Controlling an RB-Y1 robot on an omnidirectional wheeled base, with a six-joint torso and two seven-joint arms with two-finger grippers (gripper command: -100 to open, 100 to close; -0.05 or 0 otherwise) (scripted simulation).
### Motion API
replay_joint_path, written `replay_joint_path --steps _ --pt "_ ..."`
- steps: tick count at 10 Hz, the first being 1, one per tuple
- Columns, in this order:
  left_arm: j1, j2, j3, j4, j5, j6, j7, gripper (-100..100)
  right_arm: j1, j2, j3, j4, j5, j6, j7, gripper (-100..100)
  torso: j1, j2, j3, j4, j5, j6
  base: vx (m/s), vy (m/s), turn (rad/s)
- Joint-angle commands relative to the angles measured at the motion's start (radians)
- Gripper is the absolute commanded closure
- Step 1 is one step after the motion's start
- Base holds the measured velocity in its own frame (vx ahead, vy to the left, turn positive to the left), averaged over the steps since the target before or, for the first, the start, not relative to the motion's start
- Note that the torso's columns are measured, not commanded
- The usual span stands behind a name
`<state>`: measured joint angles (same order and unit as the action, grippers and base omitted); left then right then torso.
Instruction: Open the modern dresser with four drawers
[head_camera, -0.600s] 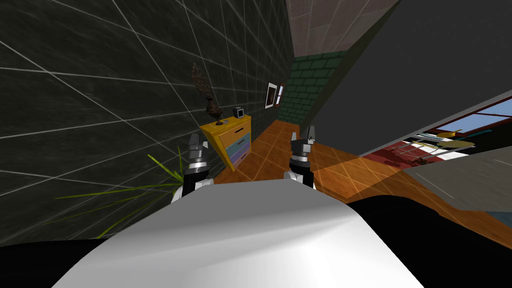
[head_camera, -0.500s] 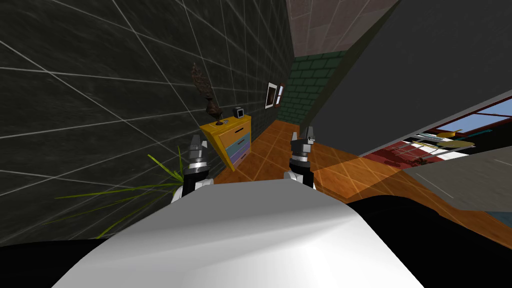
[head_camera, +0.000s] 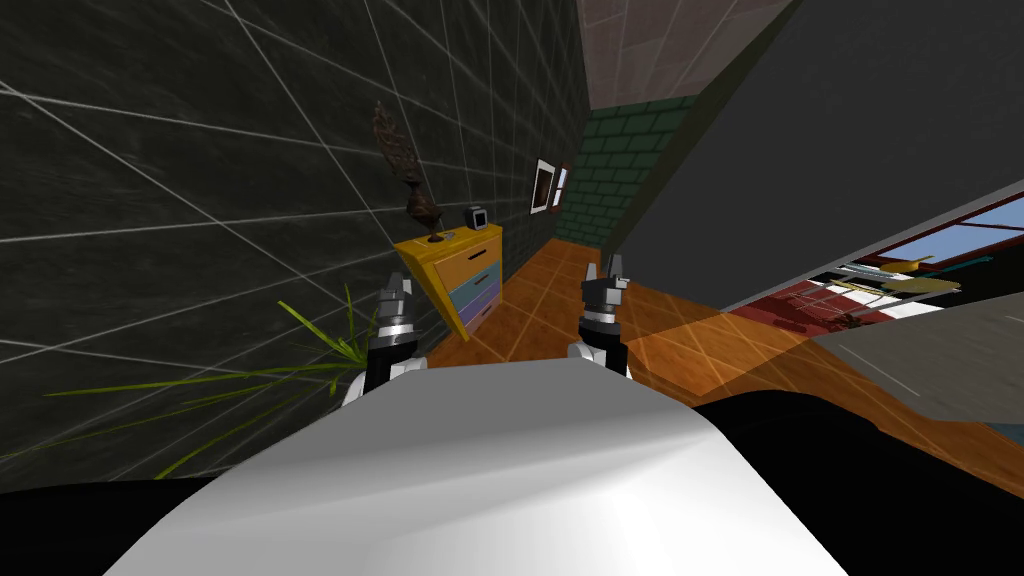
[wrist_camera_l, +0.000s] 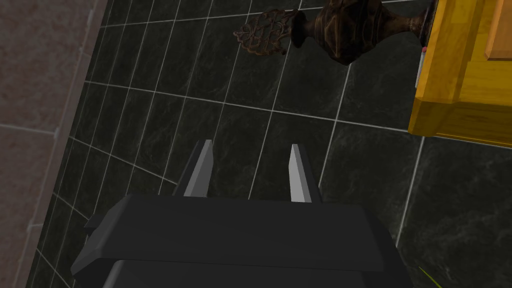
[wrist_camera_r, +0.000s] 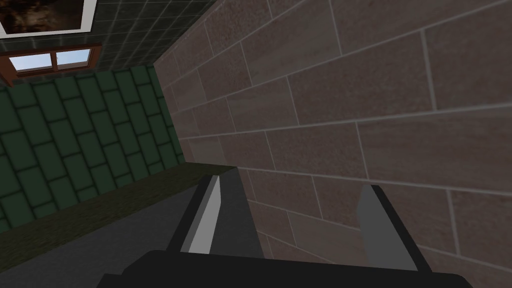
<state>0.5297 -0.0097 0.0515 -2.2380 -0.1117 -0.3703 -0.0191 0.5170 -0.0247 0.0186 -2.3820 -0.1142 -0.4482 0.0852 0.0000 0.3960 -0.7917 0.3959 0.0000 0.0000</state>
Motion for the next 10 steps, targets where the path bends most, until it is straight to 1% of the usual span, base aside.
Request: replay_joint_path --steps 1,3,4,5,6,8,10 --pt "0.000 0.000 0.000 0.000 0.000 0.000 0.000 0 0.000 0.000 0.000 0.000 0.000 0.000 0.000 0 0.000 0.074 -0.147 0.074 0.000 0.000 0.000 0.000 0.000" --pt "0.000 0.000 0.000 0.000 0.000 0.000 0.000 0 0.000 0.000 0.000 0.000 0.000 0.000 0.000 0 0.000 0.222 -0.443 0.221 0.000 0.000 0.000 0.000 0.000" --pt "-0.004 0.036 -0.001 0.012 0.001 -0.003 0.001 -100 0.000 0.000 0.000 0.000 0.000 0.000 0.000 0 0.000 0.295 -0.590 0.295 0.000 0.000 0.021 0.003 -0.013" --pt "-0.008 0.060 -0.003 0.023 0.002 -0.007 0.001 -100 0.000 0.000 0.000 0.000 0.000 0.000 0.000 0 0.000 0.328 -0.660 0.328 0.000 0.000 0.031 0.011 -0.019" --pt "-0.012 0.083 -0.005 0.039 0.003 -0.011 0.002 -100 0.000 0.000 0.000 0.000 0.000 0.000 0.000 0 0.001 0.337 -0.680 0.338 0.000 0.000 0.033 0.013 -0.022" --pt "-0.025 0.120 -0.010 0.078 0.007 -0.022 0.004 -100 0.000 0.000 0.000 0.000 0.000 0.000 0.000 0 0.000 0.340 -0.685 0.341 0.000 0.000 0.058 0.015 -0.030" --pt "-0.041 0.144 -0.016 0.127 0.011 -0.036 0.007 -100 0.000 0.000 0.000 0.000 0.000 0.000 0.000 0 0.000 0.341 -0.685 0.342 0.000 0.000 0.074 0.014 -0.033"
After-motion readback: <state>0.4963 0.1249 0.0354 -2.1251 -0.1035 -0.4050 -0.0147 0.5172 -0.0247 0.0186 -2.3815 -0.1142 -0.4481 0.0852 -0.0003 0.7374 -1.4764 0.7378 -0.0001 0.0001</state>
